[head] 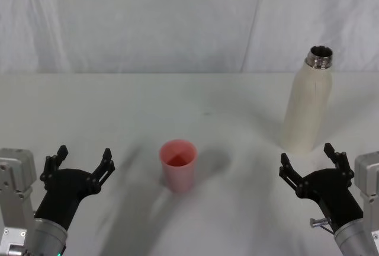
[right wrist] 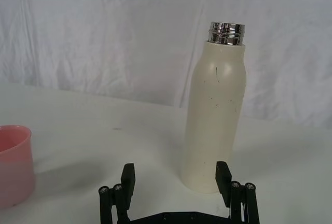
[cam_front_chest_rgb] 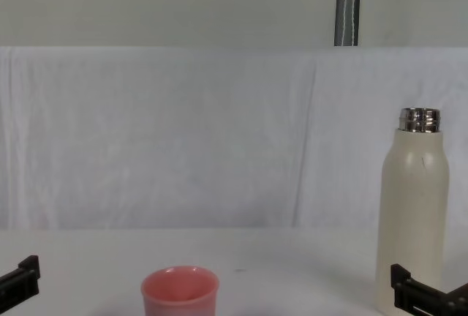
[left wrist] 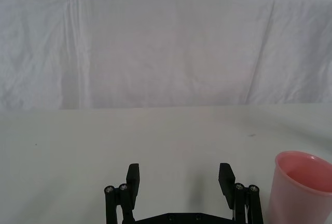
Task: Grasp the thermos with one hand and pour water into the cup lid.
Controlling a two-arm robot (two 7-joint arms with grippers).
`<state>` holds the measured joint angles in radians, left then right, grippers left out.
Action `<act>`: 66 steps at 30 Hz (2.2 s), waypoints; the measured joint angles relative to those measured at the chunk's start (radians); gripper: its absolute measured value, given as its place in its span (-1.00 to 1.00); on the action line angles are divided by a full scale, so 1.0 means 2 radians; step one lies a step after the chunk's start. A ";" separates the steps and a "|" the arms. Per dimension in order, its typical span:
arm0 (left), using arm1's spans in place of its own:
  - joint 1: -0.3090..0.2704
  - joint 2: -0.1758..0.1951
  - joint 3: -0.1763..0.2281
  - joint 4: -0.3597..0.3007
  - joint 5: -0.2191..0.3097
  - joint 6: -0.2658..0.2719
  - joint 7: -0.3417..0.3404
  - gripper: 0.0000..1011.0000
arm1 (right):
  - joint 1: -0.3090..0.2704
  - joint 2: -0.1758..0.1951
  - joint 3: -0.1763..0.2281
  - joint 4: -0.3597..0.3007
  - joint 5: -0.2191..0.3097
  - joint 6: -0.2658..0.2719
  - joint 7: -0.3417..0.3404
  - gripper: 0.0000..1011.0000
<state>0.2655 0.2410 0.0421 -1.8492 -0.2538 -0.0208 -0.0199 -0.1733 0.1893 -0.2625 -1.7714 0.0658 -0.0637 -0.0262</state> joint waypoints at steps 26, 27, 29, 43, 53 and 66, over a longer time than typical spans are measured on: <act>0.000 0.000 0.000 0.000 0.000 0.000 0.000 0.98 | 0.007 -0.011 0.021 0.004 0.002 0.002 0.046 0.98; 0.000 0.000 0.000 0.000 0.000 0.000 0.000 0.98 | 0.008 -0.011 0.022 0.005 0.002 0.003 0.049 0.98; 0.000 0.000 0.000 0.000 0.000 0.000 0.000 0.98 | 0.013 -0.012 0.026 0.007 0.004 0.007 0.057 0.98; 0.000 0.000 0.000 0.000 0.000 0.000 0.000 0.98 | 0.059 -0.008 0.051 0.035 0.028 0.034 0.097 0.98; 0.000 0.000 0.000 0.000 0.000 0.000 0.000 0.98 | 0.088 -0.007 0.057 0.063 0.047 0.042 0.109 0.98; 0.000 0.000 0.000 0.000 0.000 0.000 0.000 0.98 | 0.121 -0.017 0.058 0.114 0.059 0.032 0.108 0.98</act>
<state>0.2655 0.2410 0.0421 -1.8492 -0.2538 -0.0208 -0.0199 0.0687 0.1550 -0.1474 -1.5426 0.1841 0.0010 0.1894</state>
